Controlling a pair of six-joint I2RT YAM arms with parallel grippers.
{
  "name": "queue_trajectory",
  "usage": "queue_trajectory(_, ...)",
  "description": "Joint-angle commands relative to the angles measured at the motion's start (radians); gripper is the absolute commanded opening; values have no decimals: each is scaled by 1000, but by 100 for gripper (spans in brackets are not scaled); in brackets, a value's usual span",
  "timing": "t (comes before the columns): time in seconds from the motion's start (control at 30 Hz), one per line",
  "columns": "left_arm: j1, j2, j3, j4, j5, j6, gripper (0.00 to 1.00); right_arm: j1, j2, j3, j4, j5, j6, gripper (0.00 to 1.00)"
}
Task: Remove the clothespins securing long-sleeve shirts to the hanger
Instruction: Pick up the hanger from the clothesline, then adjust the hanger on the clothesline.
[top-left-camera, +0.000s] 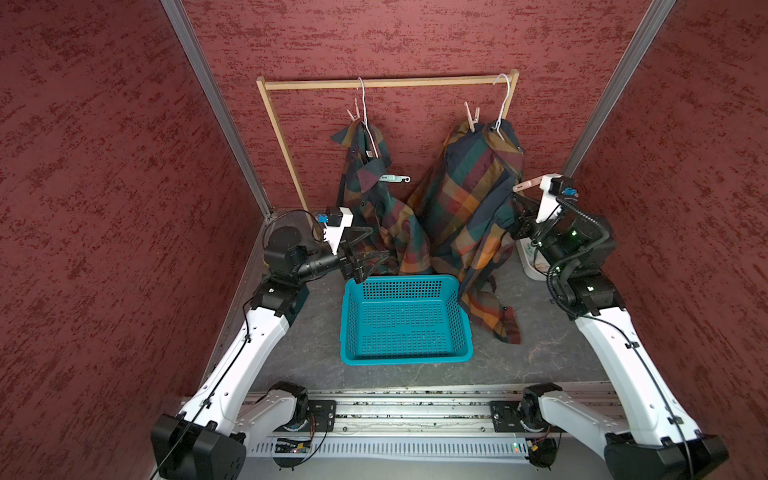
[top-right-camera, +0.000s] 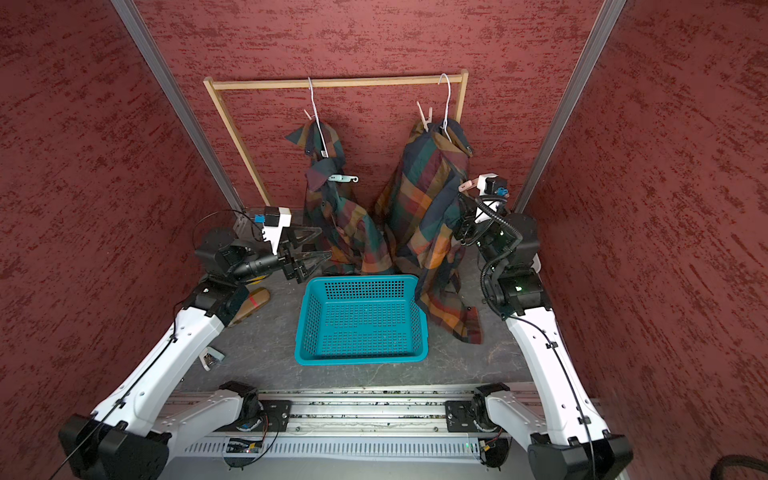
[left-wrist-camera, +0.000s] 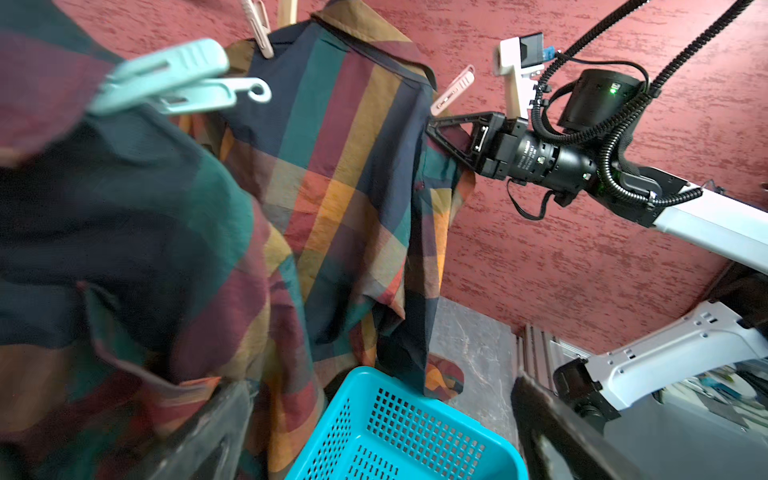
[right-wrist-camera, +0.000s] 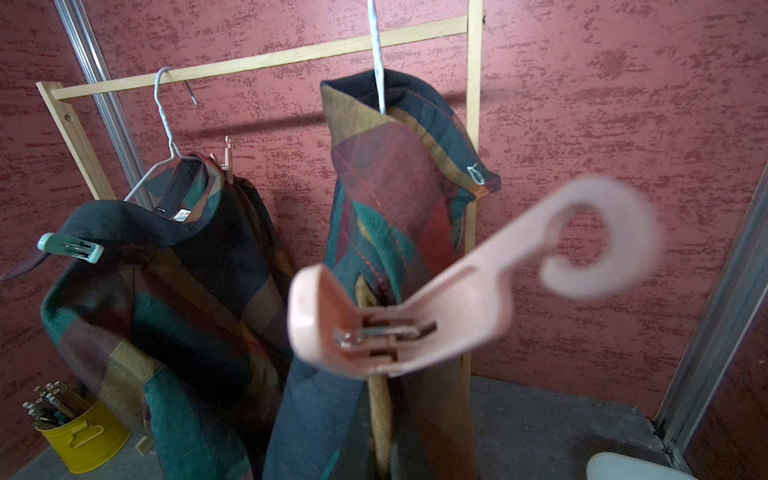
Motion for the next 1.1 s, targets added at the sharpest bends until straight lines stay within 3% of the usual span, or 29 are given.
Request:
queue_trajectory(0.0, -77, 59, 15, 30, -28, 18, 100, -4, -6, 91, 38, -104, -23, 0)
queue_trajectory(0.17, -129, 210, 19, 231, -78, -97, 99, -6, 20, 210, 27, -204, -61, 0)
queue_trajectory(0.53, -66, 498, 140, 506, -172, -320, 98, -47, 36, 306, -54, -320, -152, 0)
queue_trajectory(0.77, -9, 580, 192, 535, -230, -377, 98, -110, -35, 244, -86, -376, -160, 0)
queue_trajectory(1.07, 35, 667, 287, 510, -250, -412, 97, -137, -108, 130, -95, -287, -129, 0)
